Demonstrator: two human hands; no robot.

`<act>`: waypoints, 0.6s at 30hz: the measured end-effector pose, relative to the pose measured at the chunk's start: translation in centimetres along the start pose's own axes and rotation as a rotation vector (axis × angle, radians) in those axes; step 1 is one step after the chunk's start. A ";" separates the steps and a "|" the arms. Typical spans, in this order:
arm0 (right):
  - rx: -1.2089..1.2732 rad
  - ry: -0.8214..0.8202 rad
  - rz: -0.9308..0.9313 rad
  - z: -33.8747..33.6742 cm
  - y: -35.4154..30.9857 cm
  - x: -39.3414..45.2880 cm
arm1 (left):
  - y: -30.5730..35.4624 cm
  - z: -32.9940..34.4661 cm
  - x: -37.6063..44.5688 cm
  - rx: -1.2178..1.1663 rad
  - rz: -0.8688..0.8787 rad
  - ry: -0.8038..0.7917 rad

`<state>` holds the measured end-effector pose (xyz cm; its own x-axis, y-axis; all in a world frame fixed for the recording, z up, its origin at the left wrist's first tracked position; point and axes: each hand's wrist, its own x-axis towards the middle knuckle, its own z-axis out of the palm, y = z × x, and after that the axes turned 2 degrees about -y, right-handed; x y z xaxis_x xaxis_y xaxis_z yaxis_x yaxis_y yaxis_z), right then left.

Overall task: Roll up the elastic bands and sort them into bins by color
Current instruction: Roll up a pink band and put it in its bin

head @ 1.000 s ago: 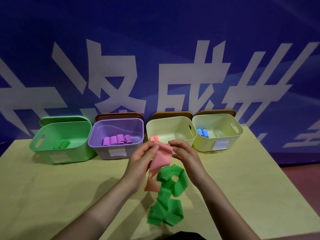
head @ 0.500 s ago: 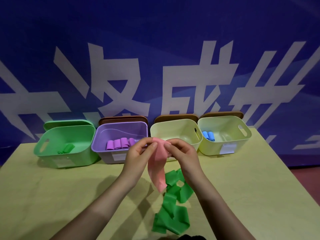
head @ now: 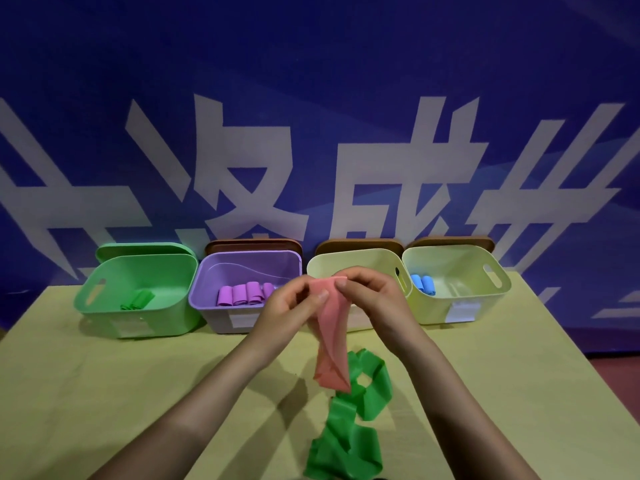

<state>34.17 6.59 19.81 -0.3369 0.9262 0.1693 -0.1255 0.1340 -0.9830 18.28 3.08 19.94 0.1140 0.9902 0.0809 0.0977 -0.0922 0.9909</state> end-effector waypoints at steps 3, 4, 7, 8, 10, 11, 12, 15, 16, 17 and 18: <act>-0.005 0.001 0.016 -0.1 0.3 0.2 | 0.3 0.1 0.5 0.062 -0.009 -0.040; -0.010 0.011 0.021 -0.3 0.4 0.2 | 0.4 0.2 0.7 0.065 -0.011 -0.041; 0.004 0.049 0.042 -0.8 0.5 0.3 | 0.5 0.6 0.9 0.049 0.008 -0.006; 0.017 0.064 0.056 -1.0 0.7 0.2 | 0.4 0.7 0.9 0.041 0.011 0.013; 0.035 0.088 0.086 -1.2 1.2 0.1 | 0.1 0.8 0.9 0.003 -0.008 0.060; 0.045 0.098 0.107 -1.3 1.6 0.0 | 0.0 0.7 0.9 -0.018 -0.026 0.084; 0.047 0.110 0.142 -1.3 2.1 -0.2 | 0.1 0.8 0.9 -0.038 -0.041 0.107; -0.040 0.123 0.240 -1.2 4.5 -0.7 | 0.3 0.6 1.1 -0.104 -0.063 0.183; -0.101 0.095 0.265 -1.2 5.4 -1.1 | 0.2 0.6 1.2 -0.135 -0.087 0.207; -0.154 0.066 0.291 -1.1 6.3 -1.4 | 0.3 0.5 1.3 -0.174 -0.117 0.230; -0.193 0.040 0.324 -1.2 7.2 -1.7 | 0.2 0.4 1.5 -0.210 -0.148 0.252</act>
<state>34.93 6.38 12.36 -0.2929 0.9439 -0.1522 0.1615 -0.1081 -0.9809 18.90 4.45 20.20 -0.1358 0.9885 -0.0669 -0.1129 0.0516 0.9923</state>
